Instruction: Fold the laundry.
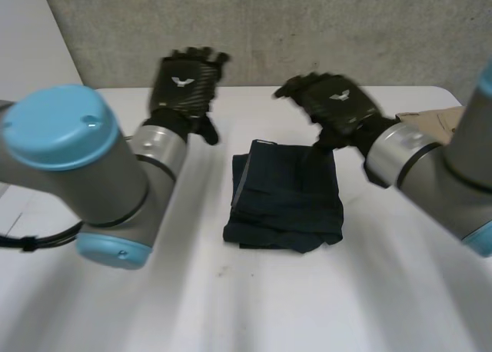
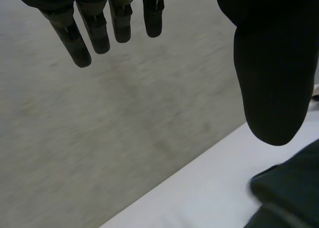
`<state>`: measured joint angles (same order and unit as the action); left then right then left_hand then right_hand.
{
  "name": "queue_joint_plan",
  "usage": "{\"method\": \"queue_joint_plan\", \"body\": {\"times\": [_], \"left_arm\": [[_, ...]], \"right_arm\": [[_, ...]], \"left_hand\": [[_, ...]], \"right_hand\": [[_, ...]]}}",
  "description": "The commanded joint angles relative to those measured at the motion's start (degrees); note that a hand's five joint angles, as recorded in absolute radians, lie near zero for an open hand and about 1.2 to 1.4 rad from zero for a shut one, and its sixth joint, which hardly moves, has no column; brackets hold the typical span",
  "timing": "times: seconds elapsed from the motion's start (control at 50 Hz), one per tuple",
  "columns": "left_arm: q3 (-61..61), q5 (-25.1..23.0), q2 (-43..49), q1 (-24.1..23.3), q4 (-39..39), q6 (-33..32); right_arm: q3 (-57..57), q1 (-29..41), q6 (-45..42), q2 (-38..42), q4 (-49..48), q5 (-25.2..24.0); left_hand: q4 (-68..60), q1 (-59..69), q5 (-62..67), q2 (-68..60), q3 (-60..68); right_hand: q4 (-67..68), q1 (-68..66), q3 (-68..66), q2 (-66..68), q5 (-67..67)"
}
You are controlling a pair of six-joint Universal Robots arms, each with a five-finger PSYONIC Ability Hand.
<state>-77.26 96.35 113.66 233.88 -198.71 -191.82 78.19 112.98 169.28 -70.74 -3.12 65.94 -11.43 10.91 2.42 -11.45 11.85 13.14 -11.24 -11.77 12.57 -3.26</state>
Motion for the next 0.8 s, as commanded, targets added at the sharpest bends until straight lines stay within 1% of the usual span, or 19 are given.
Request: {"method": "queue_joint_plan", "body": {"times": [0.02,0.12,0.18,0.26,0.32,0.4,0.42,0.5,0.6,0.74,0.8], "left_arm": [[8.4,-10.0,9.6,-4.2,2.5,1.2],[14.4,-10.7,17.7,-5.3,5.9,3.2],[16.5,-10.8,21.6,-5.4,6.8,3.4],[18.1,-10.5,24.4,-5.2,8.2,3.4],[18.6,-10.2,25.1,-4.7,9.6,3.5],[18.6,-7.1,25.6,-4.0,12.4,3.1],[18.6,-5.4,25.8,-3.4,13.8,2.8],[17.9,-3.3,26.2,-3.1,15.6,0.1],[16.9,-2.7,26.4,-3.3,16.3,-4.2],[16.5,-1.6,26.8,-3.5,16.4,-5.8],[16.5,-0.5,26.9,-3.3,16.5,-6.6]], "right_arm": [[-4.3,-3.1,3.4,2.3,7.8,6.5],[-7.8,-3.2,3.4,7.6,9.8,11.0],[-8.4,-3.3,4.0,10.2,9.8,11.4],[-9.2,-3.1,3.6,14.2,9.9,11.4],[-9.6,-3.0,3.3,15.9,10.0,11.4],[-9.6,-3.0,3.3,17.5,10.0,11.2],[-9.6,-3.0,3.3,17.9,10.0,11.1],[-9.3,-2.6,2.6,19.1,9.8,10.9],[-9.6,-0.9,-0.5,22.0,9.6,11.1],[-9.7,-1.1,-7.7,25.6,9.4,11.9],[-9.7,-1.3,-8.5,25.3,9.4,12.0]], "left_hand": [[-2.8,3.3,1.8,-2.8,2.4],[-7.7,8.2,6.7,-7.7,7.3],[-9.5,10.1,8.6,-9.5,9.1],[-9.7,10.2,8.7,-9.7,9.3],[-9.7,10.2,8.7,-9.7,9.3],[-9.9,10.4,8.9,-9.9,9.5],[-9.9,10.4,8.9,-9.9,9.5],[-9.6,10.1,8.6,-9.5,9.1],[-9.0,9.6,8.1,-9.0,8.6],[-8.5,9.1,7.5,-8.5,8.1],[-8.4,8.9,7.4,-8.4,8.0]], "right_hand": [[-3.1,1.2,1.8,-2.6,3.3],[-3.1,1.2,1.8,-2.6,3.3],[-3.1,1.2,1.8,-2.6,3.3],[-3.1,1.2,1.8,-2.6,3.3],[-3.1,1.2,1.8,-2.6,3.3],[-3.1,1.2,1.8,-2.6,3.3],[-3.1,1.2,1.8,-2.6,3.3],[-3.1,1.2,1.8,-2.6,3.3],[-3.1,1.2,1.8,-2.6,3.3],[-3.1,1.2,1.8,-2.6,3.3],[-3.1,1.2,1.8,-2.6,3.3]]}}
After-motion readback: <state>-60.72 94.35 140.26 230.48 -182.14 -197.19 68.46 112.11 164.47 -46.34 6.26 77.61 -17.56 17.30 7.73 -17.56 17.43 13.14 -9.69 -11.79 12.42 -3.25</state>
